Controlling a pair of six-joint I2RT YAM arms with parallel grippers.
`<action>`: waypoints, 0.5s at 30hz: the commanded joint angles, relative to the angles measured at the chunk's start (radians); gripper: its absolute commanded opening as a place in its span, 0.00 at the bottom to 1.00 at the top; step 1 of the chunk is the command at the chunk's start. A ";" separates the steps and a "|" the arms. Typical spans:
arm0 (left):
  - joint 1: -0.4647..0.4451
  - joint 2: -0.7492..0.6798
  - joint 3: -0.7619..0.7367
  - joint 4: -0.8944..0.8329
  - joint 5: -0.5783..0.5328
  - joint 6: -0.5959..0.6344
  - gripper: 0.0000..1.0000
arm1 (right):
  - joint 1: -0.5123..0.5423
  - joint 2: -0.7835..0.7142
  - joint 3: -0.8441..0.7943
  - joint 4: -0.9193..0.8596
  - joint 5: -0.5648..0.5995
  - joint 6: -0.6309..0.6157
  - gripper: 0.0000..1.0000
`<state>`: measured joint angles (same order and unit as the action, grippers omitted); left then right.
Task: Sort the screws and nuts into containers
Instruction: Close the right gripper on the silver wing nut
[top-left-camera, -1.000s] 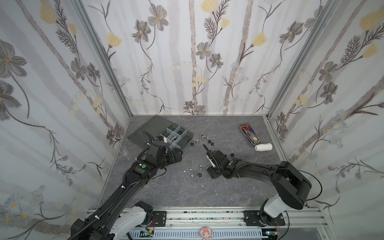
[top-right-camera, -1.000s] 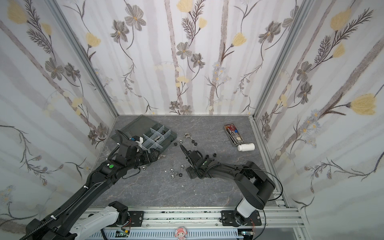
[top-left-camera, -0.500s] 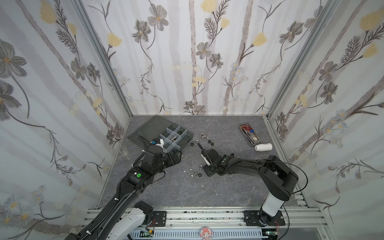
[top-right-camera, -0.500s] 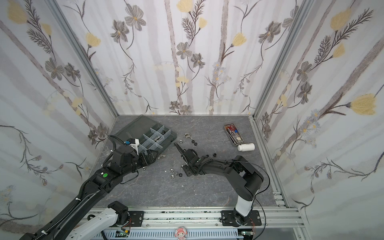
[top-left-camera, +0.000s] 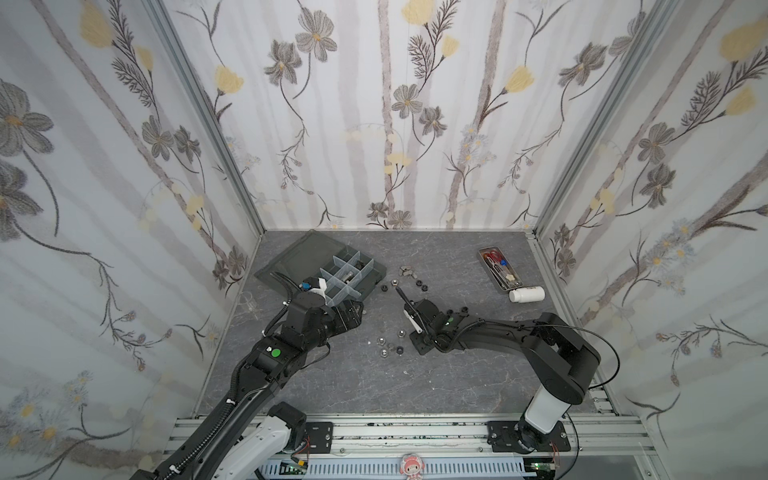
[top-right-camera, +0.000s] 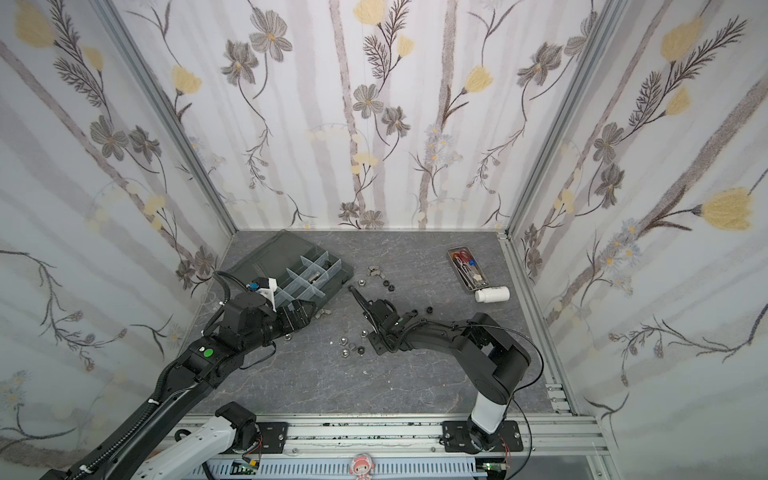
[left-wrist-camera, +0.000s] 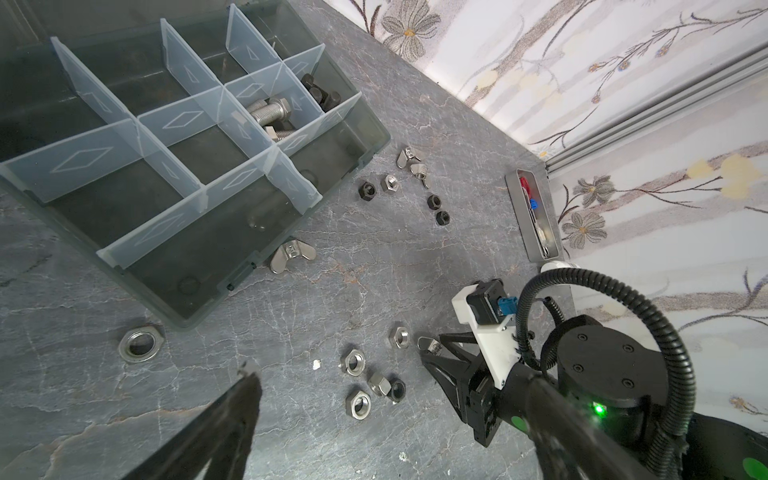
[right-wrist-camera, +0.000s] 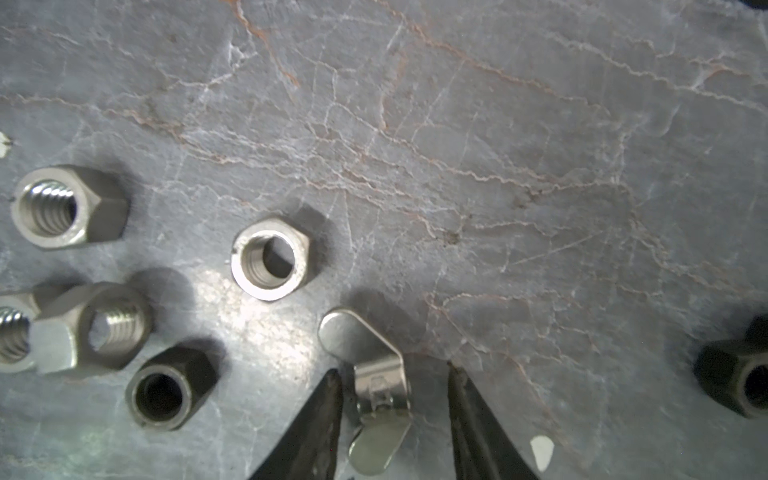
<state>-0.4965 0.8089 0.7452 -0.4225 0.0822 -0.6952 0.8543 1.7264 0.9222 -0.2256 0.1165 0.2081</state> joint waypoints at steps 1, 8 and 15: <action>-0.002 0.006 -0.005 0.024 -0.006 -0.018 1.00 | 0.002 -0.015 -0.006 -0.020 0.026 0.014 0.41; -0.004 0.006 0.006 0.019 -0.014 -0.017 1.00 | 0.002 -0.008 0.004 -0.008 0.022 0.017 0.38; -0.005 0.000 -0.004 0.018 -0.014 -0.020 1.00 | 0.003 0.012 0.021 -0.004 0.005 0.019 0.33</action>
<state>-0.5011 0.8127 0.7441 -0.4225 0.0814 -0.7071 0.8555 1.7306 0.9356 -0.2283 0.1265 0.2203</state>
